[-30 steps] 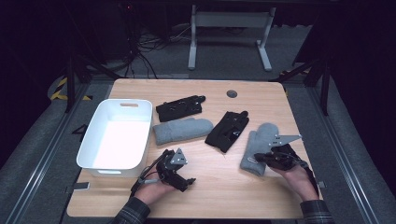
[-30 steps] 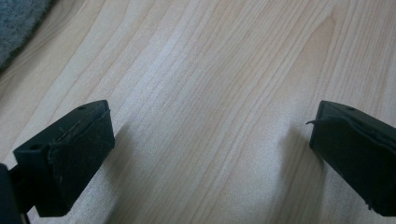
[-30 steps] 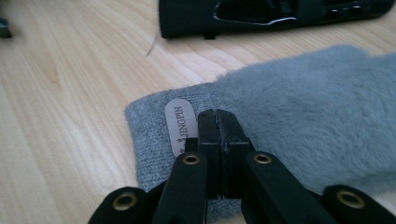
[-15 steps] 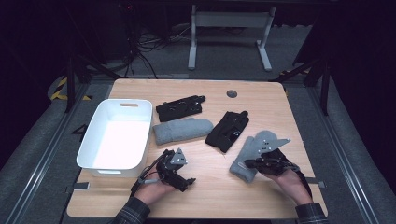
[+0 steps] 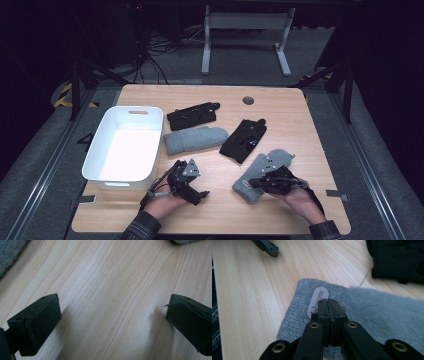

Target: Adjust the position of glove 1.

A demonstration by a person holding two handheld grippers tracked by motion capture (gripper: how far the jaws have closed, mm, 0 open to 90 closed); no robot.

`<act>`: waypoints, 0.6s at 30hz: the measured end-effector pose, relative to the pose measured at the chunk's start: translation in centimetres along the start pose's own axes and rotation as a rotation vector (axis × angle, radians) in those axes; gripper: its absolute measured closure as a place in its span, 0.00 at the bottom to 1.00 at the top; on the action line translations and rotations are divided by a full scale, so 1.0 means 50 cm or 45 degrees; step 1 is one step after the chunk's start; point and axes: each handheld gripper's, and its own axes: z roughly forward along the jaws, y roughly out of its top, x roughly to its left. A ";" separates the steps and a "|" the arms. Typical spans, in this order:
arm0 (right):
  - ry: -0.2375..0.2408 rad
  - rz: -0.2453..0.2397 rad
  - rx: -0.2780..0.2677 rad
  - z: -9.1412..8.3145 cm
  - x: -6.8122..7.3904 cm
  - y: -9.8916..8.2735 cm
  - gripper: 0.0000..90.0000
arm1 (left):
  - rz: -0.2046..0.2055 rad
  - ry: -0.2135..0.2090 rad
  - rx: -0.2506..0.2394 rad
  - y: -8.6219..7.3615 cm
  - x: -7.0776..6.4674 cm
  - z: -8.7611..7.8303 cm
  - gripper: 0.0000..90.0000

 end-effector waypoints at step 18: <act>-0.268 0.187 -0.057 -0.078 -0.157 -0.036 1.00 | 0.000 0.000 0.000 0.000 0.000 0.000 0.00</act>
